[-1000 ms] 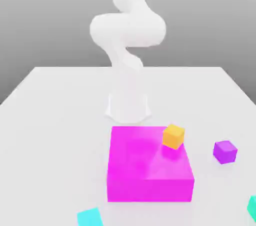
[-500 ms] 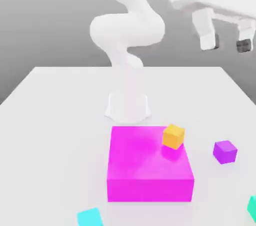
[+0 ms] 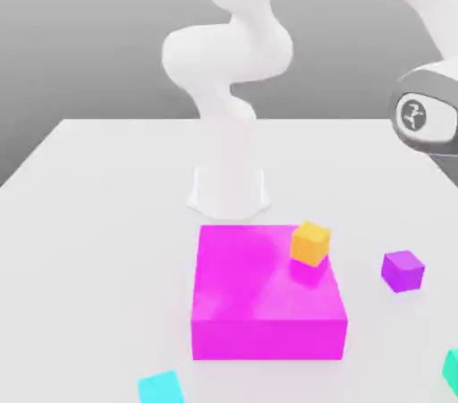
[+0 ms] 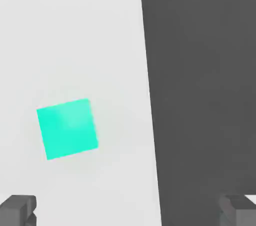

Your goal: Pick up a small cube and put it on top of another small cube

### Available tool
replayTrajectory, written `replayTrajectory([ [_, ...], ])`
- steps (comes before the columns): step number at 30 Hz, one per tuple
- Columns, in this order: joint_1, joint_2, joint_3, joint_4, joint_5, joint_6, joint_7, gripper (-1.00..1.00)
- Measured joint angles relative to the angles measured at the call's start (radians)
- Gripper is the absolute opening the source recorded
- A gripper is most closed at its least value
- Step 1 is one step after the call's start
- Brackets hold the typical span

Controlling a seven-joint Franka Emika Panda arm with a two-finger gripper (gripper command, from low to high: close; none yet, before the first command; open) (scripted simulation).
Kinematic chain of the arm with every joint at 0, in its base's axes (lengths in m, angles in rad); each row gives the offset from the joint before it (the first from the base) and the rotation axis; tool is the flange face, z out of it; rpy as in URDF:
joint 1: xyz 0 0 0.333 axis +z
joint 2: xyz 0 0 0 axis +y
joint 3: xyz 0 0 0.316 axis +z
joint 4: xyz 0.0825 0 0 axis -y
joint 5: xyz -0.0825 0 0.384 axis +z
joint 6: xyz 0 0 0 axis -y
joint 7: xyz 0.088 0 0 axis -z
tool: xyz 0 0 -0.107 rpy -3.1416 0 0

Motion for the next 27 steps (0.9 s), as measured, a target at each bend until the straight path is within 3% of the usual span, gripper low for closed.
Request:
replayTrajectory([
  [5,0.038,0.183,-0.023,0.037,-0.057,0.11,-0.006,0.0],
  [6,0.042,0.201,-0.028,0.042,-0.062,0.124,-0.003,-1.0],
  [12,0.044,0.21,-0.031,0.044,-0.064,0.129,-0.002,-1.0],
  [17,0.018,0.074,0.004,0.009,-0.023,0.027,-0.03,-1.0],
  [27,-0.022,-0.292,-0.012,-0.257,0.075,-0.065,0.1,-1.0],
])
